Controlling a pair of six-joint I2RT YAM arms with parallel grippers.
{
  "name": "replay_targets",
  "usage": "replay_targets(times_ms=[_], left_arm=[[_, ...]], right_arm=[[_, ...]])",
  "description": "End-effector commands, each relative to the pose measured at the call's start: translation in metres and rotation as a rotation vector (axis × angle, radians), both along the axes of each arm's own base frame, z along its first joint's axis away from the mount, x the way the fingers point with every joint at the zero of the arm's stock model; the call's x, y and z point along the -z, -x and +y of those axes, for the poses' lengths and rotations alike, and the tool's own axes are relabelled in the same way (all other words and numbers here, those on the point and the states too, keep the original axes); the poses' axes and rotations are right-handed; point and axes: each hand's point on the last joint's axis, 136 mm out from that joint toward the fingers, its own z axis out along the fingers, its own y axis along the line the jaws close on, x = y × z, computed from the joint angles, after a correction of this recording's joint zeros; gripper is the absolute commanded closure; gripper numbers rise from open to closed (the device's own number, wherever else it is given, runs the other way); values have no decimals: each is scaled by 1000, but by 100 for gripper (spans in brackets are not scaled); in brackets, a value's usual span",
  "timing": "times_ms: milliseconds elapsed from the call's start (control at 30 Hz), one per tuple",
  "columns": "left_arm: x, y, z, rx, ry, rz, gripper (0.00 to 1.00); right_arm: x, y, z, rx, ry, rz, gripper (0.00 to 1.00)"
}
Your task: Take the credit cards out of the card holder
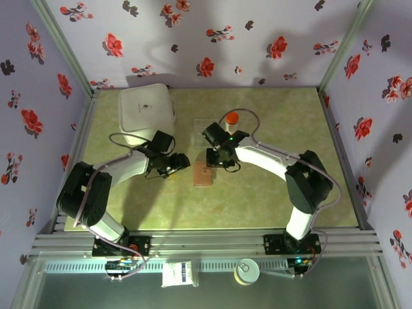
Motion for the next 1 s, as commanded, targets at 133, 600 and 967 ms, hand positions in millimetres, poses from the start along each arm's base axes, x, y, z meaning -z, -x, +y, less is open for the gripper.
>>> replay_targets(times_ms=[133,600,967], left_arm=[[-11,-6,-1,-34,102,-62,39],[-10,-1,7,-31,113,-76,49],[-15,-4,3,-6,117,-87,59]], right_arm=[[13,8,29,-10,51,30,70],[33,16,31,16,154,75,71],[49,15,32,-7,191,91,72]])
